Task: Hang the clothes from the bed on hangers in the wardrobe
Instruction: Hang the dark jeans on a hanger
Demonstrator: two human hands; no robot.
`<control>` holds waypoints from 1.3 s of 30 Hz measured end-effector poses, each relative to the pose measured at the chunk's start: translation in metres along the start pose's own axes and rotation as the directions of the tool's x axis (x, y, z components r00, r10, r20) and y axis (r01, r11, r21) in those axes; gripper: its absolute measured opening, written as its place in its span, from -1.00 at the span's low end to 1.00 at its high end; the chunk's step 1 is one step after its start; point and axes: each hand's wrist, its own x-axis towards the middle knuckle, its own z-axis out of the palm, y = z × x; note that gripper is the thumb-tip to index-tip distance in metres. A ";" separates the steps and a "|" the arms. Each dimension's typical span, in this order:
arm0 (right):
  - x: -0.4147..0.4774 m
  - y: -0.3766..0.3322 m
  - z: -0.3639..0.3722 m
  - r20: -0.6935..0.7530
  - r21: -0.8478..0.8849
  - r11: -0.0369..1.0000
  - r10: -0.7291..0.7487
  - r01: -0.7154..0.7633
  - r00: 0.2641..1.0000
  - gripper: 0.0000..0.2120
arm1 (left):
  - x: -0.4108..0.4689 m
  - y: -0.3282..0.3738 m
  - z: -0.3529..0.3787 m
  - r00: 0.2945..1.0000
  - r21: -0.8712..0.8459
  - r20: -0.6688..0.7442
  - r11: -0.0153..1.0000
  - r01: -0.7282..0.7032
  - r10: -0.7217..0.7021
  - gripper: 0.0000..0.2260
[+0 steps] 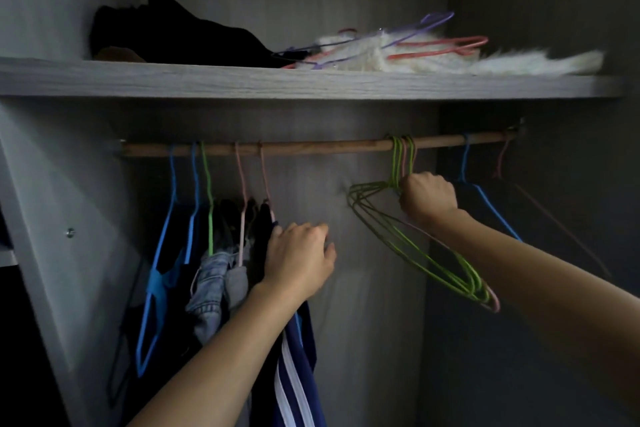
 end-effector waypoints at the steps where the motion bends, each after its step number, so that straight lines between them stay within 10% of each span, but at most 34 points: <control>1: 0.003 0.002 -0.003 -0.018 0.033 0.999 0.002 -0.002 1.000 -0.85 | 0.000 0.000 0.000 1.000 -0.001 0.000 1.000 -0.002 0.002 -0.80; 13: -0.065 0.025 -0.046 -0.065 0.412 0.899 -0.136 0.151 0.989 -0.81 | -0.013 0.034 -0.022 1.000 -0.015 -0.007 1.000 0.012 -0.013 -0.81; 19: -0.152 0.142 -0.061 0.003 0.358 0.926 -0.130 0.121 0.991 -0.85 | -0.041 0.120 -0.018 0.994 -0.111 -0.079 0.991 0.069 -0.078 -0.86; 24: -0.235 0.277 -0.061 0.134 0.394 0.919 -0.090 0.030 0.987 -0.86 | -0.085 0.238 0.032 0.992 -0.254 0.129 0.967 0.024 0.009 -0.85; 33: -0.384 0.520 -0.109 0.277 0.132 0.917 0.330 -0.376 0.903 -0.81 | -0.132 0.487 0.112 0.800 -0.337 0.435 0.899 -0.280 0.412 -0.76; 39: -0.477 0.655 -0.131 0.205 0.016 0.679 0.716 -0.734 0.667 -0.87 | -0.130 0.647 0.163 0.622 -0.502 0.438 0.751 -0.429 0.648 -0.80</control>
